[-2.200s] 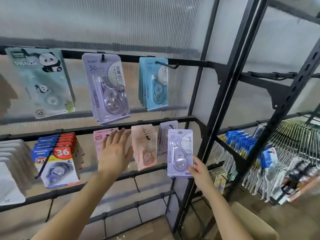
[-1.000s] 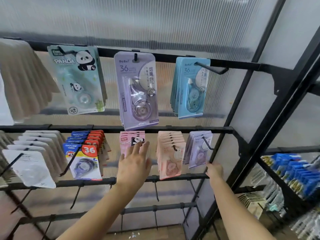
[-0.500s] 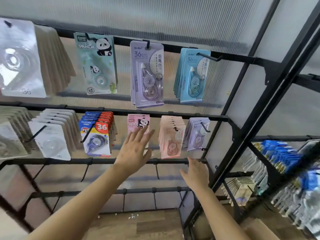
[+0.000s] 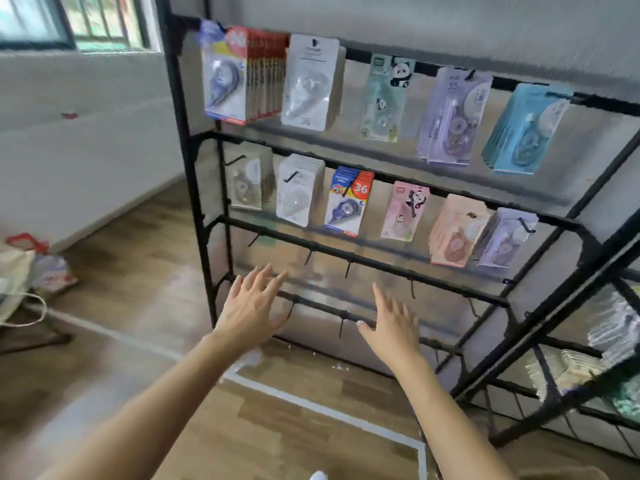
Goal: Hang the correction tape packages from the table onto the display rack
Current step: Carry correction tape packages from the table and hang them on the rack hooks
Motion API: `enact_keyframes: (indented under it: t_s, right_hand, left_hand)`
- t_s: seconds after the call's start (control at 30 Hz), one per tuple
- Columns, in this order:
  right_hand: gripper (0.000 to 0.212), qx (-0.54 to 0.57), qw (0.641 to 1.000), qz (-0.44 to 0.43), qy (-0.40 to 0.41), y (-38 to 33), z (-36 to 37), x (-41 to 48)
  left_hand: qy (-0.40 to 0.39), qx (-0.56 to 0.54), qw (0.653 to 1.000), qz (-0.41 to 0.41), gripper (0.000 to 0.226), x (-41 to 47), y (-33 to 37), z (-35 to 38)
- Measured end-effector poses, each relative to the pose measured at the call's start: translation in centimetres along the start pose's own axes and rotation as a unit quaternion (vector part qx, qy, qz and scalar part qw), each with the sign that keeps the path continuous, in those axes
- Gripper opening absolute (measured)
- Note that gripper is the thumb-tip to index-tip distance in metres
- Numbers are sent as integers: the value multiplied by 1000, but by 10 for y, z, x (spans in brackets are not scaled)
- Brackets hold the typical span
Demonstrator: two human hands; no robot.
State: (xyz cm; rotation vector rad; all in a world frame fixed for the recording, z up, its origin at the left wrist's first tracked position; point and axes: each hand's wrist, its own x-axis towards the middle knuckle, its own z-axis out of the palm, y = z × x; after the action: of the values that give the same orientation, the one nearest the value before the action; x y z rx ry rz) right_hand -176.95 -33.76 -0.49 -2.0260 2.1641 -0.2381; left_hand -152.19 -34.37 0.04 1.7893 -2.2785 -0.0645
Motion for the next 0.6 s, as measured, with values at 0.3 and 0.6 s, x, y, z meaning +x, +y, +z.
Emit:
enact_keyframes:
  t_s: [0.3, 0.6]
  right_hand:
    - [74, 28, 977, -182, -107, -186, 60, -94]
    - [75, 32, 901, -388, -194, -405, 114, -160]
  left_hand:
    - [13, 21, 968, -250, 76, -213, -129, -45]
    - [75, 24, 881, -467, 73, -361, -245, -95]
